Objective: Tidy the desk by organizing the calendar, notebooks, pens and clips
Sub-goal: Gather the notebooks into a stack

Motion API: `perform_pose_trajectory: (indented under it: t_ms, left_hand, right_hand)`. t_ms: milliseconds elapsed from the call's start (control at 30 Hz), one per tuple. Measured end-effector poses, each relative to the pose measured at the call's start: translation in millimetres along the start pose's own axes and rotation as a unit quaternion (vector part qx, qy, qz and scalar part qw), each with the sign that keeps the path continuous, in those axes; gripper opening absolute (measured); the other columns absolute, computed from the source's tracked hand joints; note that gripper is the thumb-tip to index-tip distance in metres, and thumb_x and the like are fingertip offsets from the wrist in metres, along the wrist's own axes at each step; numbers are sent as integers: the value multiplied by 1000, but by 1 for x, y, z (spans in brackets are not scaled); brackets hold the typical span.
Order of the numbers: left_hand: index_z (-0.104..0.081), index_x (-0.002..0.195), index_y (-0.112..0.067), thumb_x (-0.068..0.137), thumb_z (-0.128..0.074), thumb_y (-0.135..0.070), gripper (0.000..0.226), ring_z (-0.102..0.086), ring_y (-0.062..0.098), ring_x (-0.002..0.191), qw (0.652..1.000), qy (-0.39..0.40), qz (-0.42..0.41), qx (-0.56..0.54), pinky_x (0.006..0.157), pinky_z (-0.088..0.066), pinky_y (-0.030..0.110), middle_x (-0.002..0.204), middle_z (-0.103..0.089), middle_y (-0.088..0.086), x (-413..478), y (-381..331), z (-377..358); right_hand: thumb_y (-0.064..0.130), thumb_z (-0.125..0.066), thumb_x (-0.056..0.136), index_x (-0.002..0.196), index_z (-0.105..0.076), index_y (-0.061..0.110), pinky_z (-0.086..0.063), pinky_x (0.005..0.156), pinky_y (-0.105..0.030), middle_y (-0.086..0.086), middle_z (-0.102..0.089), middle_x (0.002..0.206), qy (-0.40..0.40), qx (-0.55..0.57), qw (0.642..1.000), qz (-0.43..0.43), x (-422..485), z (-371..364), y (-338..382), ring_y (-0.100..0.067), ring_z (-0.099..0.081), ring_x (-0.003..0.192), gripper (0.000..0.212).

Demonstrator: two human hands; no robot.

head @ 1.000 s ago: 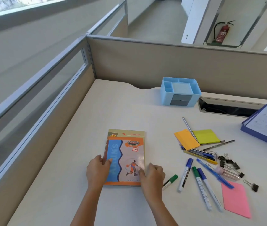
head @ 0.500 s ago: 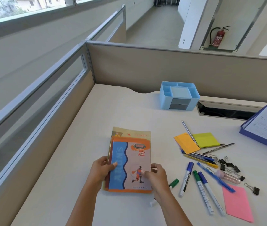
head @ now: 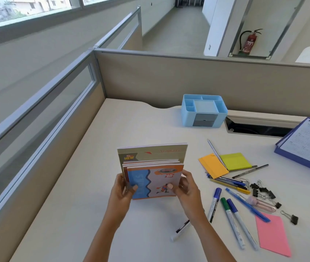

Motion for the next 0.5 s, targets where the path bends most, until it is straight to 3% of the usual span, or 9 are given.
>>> perform_pose_trajectory:
  t_ms: [167, 300, 367, 500]
  left_hand:
    - [-37, 129, -25, 96, -48, 0, 44, -56, -1, 111, 998, -19, -19, 64, 81, -52, 14, 123, -55, -13, -3, 15, -7]
    - [-27, 142, -28, 96, -44, 5, 59, -47, 11, 123, 995, -37, -3, 97, 82, -45, 3, 135, -46, -8, -8, 35, -7]
    - [-22, 145, -31, 96, -43, 6, 65, -43, 13, 128, 991, -54, -2, 122, 90, -41, 6, 141, -42, -9, -11, 43, -8]
    - [-13, 151, -23, 96, -40, 6, 68, -35, 14, 136, 987, -91, -7, 132, 106, -35, 26, 152, -32, -3, -12, 51, -18]
  right_hand:
    - [14, -69, 85, 117, -58, 22, -56, 85, -27, 8, -71, 110, -4, -8, 1000, 26, -4, -1, -9, -9, -65, 105, 35]
    - [18, -68, 86, 116, -60, 25, -56, 87, -28, 13, -71, 108, -4, -25, 999, 29, -7, 0, -16, -6, -65, 104, 32]
    - [18, -68, 86, 113, -60, 30, -55, 86, -23, 17, -70, 107, -8, -31, 999, 32, -8, -1, -17, -3, -64, 103, 31]
    - [18, -69, 85, 109, -62, 29, -55, 81, -22, 17, -70, 103, -40, -37, 997, 49, -10, -4, -18, -4, -65, 99, 28]
Point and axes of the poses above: each hand's wrist, its own x-axis towards the middle knuckle, its own z-axis out of the back of the hand, y = z × x, the point moved 5 cm from there along x, towards the middle knuckle
